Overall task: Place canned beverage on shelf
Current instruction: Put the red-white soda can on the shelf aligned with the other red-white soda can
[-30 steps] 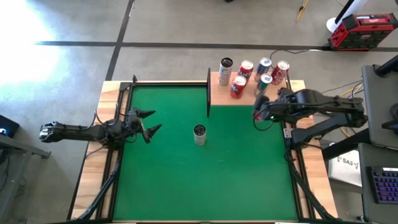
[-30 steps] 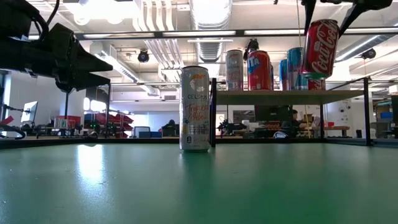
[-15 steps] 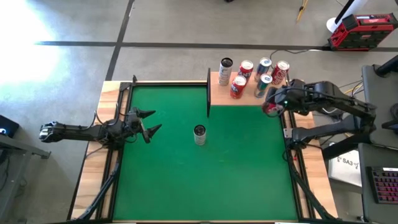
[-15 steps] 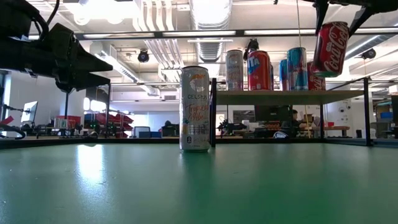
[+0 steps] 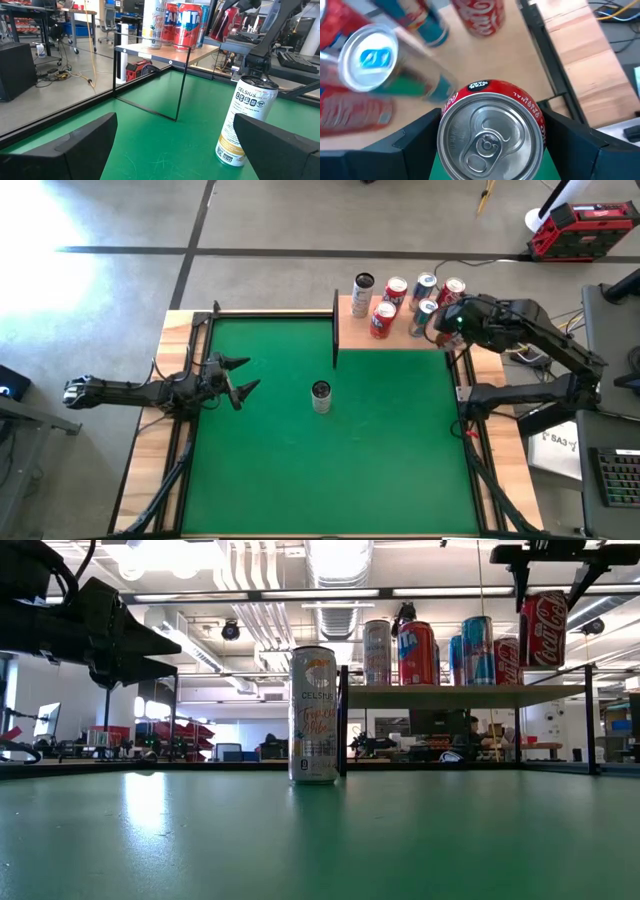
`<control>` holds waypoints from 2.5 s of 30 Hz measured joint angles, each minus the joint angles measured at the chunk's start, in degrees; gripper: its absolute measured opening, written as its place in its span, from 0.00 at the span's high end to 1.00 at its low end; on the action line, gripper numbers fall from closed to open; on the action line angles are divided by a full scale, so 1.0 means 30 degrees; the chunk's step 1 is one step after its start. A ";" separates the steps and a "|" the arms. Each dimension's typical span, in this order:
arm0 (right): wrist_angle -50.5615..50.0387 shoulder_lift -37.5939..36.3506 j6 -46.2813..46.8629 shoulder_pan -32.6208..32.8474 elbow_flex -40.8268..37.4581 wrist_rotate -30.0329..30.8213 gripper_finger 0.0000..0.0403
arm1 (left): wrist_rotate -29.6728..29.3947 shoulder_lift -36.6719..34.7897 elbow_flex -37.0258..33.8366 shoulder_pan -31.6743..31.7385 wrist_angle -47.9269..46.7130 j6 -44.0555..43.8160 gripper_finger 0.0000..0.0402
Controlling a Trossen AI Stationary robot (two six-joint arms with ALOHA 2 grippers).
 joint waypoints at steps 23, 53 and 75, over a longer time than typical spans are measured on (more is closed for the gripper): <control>0.1940 0.1527 -0.3758 -0.5890 -0.0015 -0.2471 0.26 | -0.0001 0.0000 0.0000 0.0000 0.0003 0.0000 0.04; 0.3328 0.2467 -0.6644 -0.8882 -0.0007 -0.4212 0.26 | 0.0000 0.0000 0.0000 0.0000 0.0000 0.0000 0.04; 0.3803 0.2488 -0.7367 -0.9343 -0.0044 -0.4146 0.21 | -0.0003 0.0000 0.0000 0.0000 0.0002 0.0000 0.04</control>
